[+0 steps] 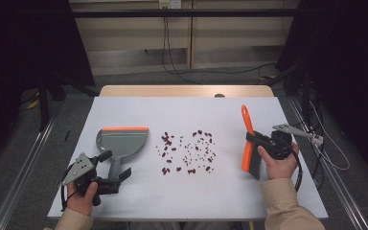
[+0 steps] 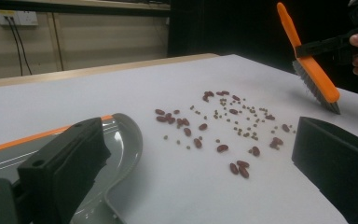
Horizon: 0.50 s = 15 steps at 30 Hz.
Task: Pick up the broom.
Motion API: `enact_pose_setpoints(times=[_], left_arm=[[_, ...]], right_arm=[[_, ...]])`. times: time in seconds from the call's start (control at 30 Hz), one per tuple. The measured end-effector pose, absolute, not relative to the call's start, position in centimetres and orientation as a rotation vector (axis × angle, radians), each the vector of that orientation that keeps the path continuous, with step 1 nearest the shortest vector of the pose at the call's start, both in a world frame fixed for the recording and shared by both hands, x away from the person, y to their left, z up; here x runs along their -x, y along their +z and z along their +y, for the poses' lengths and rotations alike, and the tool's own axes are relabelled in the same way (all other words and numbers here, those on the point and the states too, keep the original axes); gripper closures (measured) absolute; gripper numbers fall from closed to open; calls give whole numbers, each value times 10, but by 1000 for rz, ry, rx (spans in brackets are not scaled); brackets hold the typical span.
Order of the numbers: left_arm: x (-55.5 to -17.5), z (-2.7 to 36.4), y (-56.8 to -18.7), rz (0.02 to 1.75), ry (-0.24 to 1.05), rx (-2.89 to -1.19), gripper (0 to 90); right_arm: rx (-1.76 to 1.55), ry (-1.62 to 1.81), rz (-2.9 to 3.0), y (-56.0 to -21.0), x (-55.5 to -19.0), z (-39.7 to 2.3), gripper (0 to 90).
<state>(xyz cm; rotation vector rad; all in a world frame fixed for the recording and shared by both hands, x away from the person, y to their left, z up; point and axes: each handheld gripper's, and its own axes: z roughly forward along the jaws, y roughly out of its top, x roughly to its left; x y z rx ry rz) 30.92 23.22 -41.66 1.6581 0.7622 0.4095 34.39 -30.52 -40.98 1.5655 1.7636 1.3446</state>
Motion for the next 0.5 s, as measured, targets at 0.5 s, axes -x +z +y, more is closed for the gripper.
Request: enact_pose_setpoints(times=[0.5], left_arm=[[-311,184,-391,650,386,-1701,28]], right_arm=[[-1548,1646,1487,-412,-318,-324,708]])
